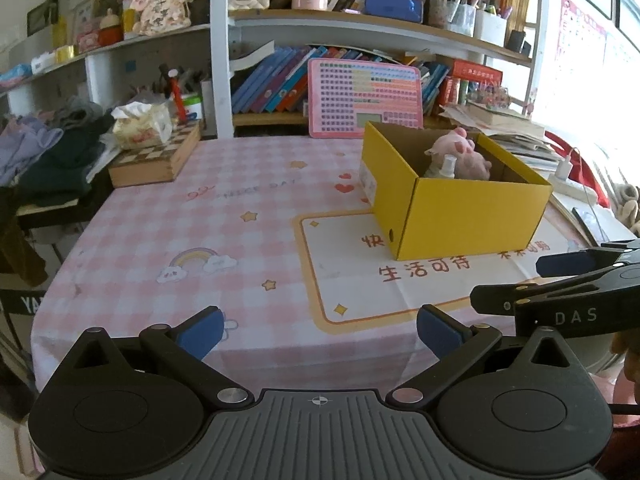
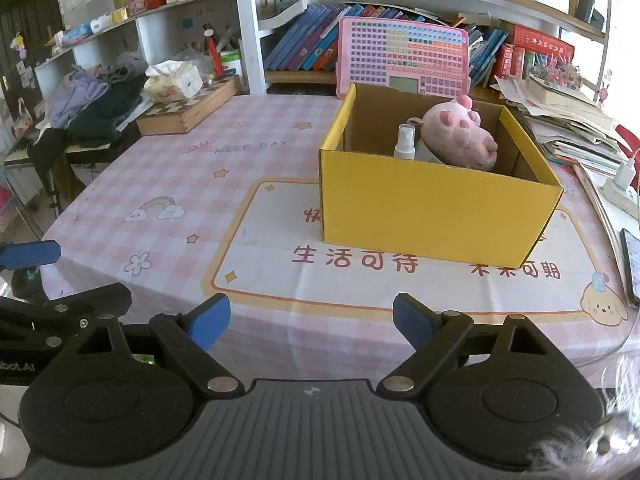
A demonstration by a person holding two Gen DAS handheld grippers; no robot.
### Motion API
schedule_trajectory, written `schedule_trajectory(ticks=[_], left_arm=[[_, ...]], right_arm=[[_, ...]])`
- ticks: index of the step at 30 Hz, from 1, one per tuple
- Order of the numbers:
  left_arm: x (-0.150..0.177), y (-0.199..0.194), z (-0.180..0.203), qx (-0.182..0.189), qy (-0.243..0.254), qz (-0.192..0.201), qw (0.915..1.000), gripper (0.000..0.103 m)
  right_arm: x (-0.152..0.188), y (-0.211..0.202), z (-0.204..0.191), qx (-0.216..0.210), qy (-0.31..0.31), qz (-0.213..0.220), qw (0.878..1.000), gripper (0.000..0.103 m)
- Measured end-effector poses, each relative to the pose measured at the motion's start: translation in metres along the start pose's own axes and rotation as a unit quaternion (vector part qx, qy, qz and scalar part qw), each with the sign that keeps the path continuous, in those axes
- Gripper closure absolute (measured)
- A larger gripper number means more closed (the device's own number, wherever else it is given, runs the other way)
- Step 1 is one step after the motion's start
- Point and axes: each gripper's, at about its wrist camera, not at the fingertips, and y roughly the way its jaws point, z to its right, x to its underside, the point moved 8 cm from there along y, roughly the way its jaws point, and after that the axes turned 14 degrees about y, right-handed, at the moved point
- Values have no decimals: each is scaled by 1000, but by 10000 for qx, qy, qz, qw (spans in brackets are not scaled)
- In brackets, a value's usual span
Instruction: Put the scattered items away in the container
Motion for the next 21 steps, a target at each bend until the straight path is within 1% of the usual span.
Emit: schedule_trajectory(ticks=[5, 12, 16, 21], left_arm=[[1, 1, -3, -6, -102, -20, 9999, 0], [0, 4, -3, -60, -112, -83, 9999, 0], [1, 6, 0, -65, -43, -145, 9999, 0], [0, 4, 3, -37, 59, -103, 9999, 0]], right_arm=[[0, 1, -1, -4, -12, -8, 10000, 15], [-1, 1, 0, 0, -3, -2, 10000, 15], [-1, 2, 3, 13, 30, 4, 10000, 15], [-1, 1, 4, 16, 45, 8, 10000, 15]])
